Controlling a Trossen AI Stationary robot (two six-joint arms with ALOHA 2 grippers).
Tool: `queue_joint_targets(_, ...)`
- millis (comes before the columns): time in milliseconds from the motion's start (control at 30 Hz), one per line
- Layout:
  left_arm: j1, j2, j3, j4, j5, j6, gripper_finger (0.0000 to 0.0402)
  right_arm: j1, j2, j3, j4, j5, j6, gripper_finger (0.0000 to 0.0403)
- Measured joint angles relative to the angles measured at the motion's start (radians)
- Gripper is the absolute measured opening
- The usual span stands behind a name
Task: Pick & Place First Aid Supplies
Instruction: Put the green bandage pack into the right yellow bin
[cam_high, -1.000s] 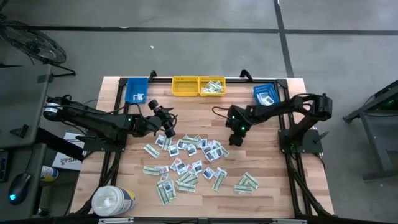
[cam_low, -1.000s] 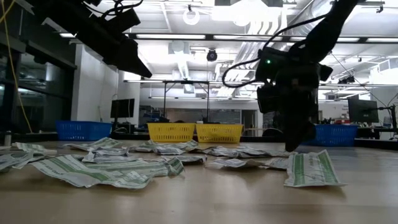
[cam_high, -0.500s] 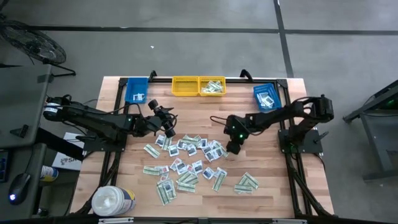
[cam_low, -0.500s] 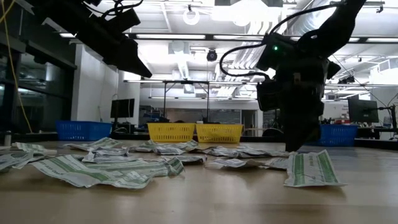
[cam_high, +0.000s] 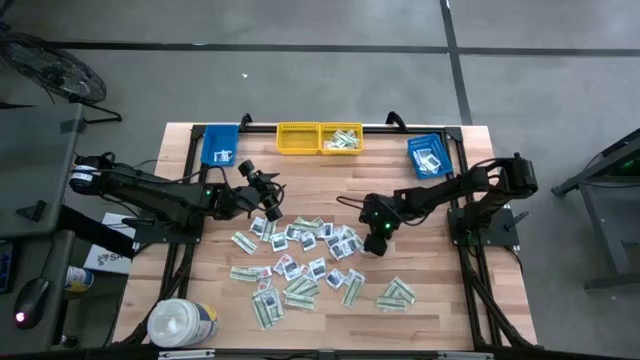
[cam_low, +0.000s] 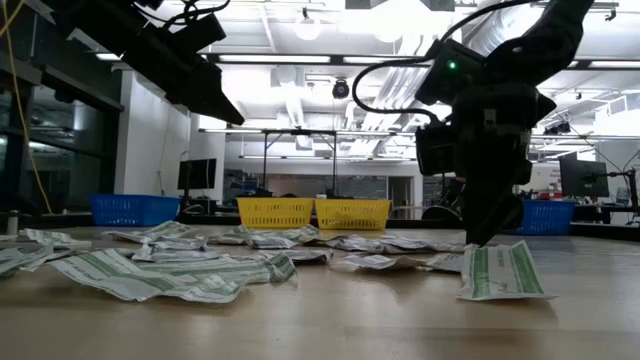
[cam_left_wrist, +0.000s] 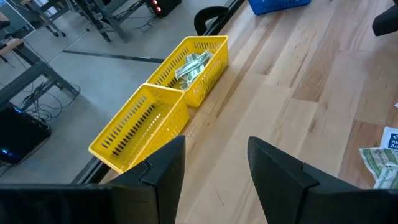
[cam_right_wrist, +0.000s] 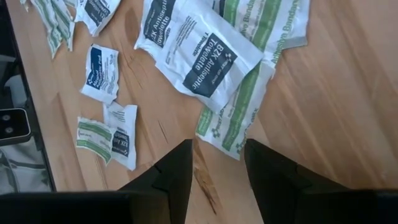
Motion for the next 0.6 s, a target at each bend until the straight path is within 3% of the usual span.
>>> queue_joint_targets(367, 0.0, 0.0, 0.0, 0.0, 0.009, 0.0, 0.0172, 0.009, 0.002, 0.0, 0.007, 0.023, 0.004, 0.0138)
queue_joint_targets(600, 0.0, 0.0, 0.0, -0.001, 0.01, 0.0, 0.0172, 0.008, 0.044, 0.001, 0.041, 0.02, 0.006, 0.0095)
